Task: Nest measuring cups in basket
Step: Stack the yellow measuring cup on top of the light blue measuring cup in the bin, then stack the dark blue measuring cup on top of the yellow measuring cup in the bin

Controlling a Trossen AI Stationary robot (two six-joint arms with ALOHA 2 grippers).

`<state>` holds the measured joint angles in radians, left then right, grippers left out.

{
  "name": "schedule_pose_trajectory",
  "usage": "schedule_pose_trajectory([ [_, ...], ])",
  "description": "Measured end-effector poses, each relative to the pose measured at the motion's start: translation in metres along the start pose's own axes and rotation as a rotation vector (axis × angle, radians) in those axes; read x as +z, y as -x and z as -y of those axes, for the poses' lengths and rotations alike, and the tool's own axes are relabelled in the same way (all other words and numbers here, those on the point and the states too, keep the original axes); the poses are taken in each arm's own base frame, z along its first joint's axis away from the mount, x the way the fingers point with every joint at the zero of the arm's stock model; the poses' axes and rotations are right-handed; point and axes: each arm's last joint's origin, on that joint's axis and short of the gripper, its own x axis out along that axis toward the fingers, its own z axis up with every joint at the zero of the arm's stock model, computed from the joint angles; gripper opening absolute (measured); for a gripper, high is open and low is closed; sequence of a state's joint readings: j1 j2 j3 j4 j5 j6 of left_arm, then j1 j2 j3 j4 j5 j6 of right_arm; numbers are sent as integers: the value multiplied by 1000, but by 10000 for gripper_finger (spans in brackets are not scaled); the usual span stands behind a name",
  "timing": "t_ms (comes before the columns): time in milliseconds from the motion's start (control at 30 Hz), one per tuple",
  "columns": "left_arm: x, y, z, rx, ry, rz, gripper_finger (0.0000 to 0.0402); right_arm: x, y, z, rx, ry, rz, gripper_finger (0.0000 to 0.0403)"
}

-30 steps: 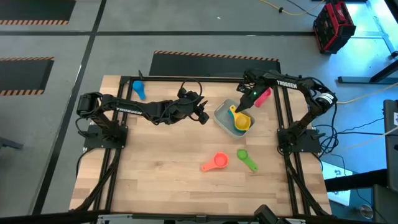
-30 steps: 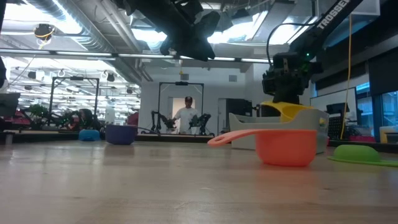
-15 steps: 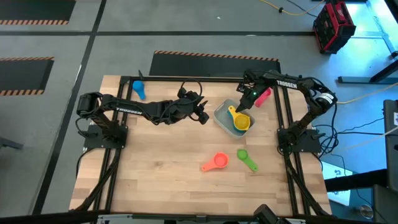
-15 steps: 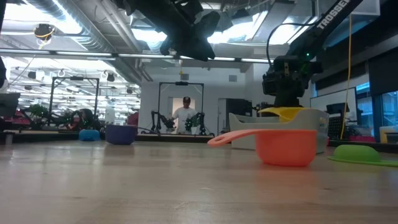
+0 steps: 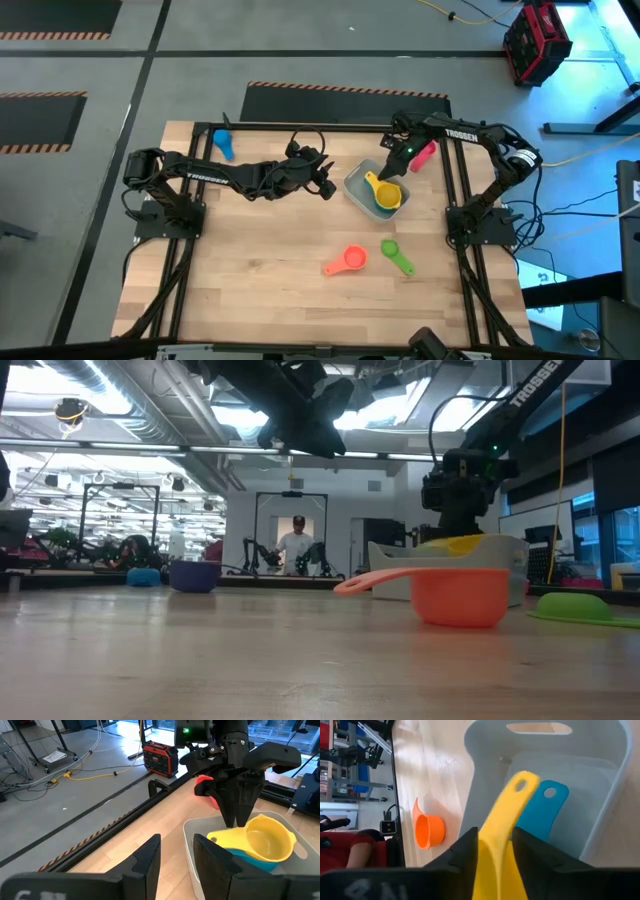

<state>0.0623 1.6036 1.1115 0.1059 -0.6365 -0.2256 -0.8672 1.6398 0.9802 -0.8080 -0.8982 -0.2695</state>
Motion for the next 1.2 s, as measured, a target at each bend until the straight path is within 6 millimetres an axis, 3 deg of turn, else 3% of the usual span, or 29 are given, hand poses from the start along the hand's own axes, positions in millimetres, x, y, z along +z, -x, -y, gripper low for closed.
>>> schedule_pose_trajectory([
  [400, 0, 0, 0, 0, 0, 0, 109, -2, 2, 1, -13, -16, -9, 154],
  [567, 0, 0, 0, 0, 0, 0, 109, -2, 9, -10, -13, 18, 17, 154],
  [833, 0, 0, 0, 0, 0, 0, 109, -3, 15, -50, 18, 162, 54, 154],
  [1200, 0, 0, 0, 0, 0, 0, 109, -13, -15, -107, 104, 280, -59, 154],
])
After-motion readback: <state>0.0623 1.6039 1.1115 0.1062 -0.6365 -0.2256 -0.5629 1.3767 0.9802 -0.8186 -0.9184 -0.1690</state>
